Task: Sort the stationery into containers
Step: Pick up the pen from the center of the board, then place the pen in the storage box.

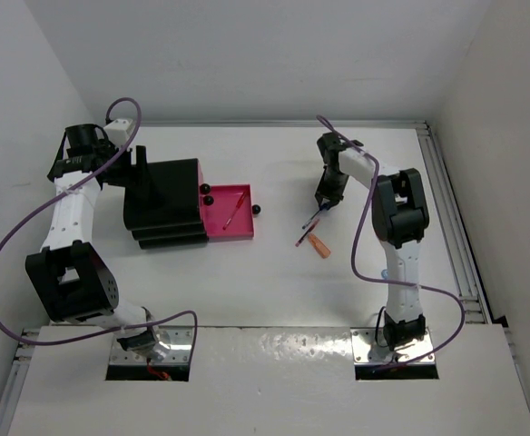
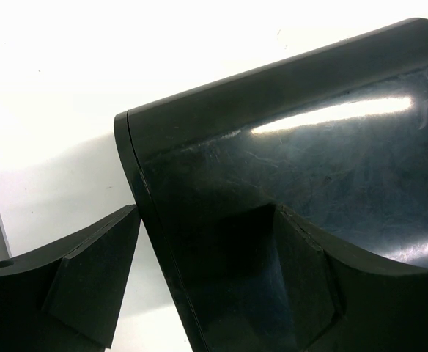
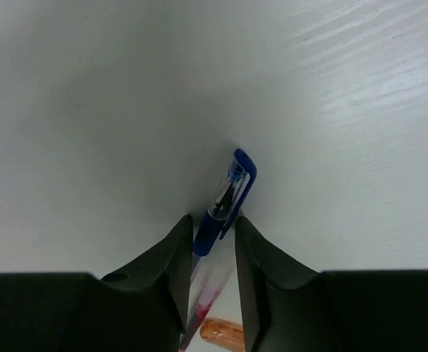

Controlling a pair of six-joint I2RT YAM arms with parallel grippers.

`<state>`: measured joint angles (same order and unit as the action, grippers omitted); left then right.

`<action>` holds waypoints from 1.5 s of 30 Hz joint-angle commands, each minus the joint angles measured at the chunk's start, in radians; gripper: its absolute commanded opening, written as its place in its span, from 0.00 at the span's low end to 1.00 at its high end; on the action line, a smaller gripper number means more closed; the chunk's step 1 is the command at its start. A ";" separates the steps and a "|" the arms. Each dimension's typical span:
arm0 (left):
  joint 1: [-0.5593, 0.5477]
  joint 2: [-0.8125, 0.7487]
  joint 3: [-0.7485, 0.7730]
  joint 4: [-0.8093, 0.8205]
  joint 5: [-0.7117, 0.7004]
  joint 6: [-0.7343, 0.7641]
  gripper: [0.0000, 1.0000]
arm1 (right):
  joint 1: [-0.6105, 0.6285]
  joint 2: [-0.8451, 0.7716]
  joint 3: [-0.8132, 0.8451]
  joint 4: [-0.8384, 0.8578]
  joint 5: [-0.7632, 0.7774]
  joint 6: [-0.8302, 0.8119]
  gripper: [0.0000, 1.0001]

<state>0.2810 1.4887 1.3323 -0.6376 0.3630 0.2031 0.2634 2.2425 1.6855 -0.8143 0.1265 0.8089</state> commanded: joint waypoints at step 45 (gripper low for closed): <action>-0.002 0.031 -0.022 -0.076 -0.044 0.022 0.79 | 0.381 0.183 0.473 0.227 -0.265 0.026 0.03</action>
<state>0.2806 1.5078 1.3502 -0.6373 0.3626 0.1978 0.6415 2.4149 2.1246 -0.6067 -0.1562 0.8158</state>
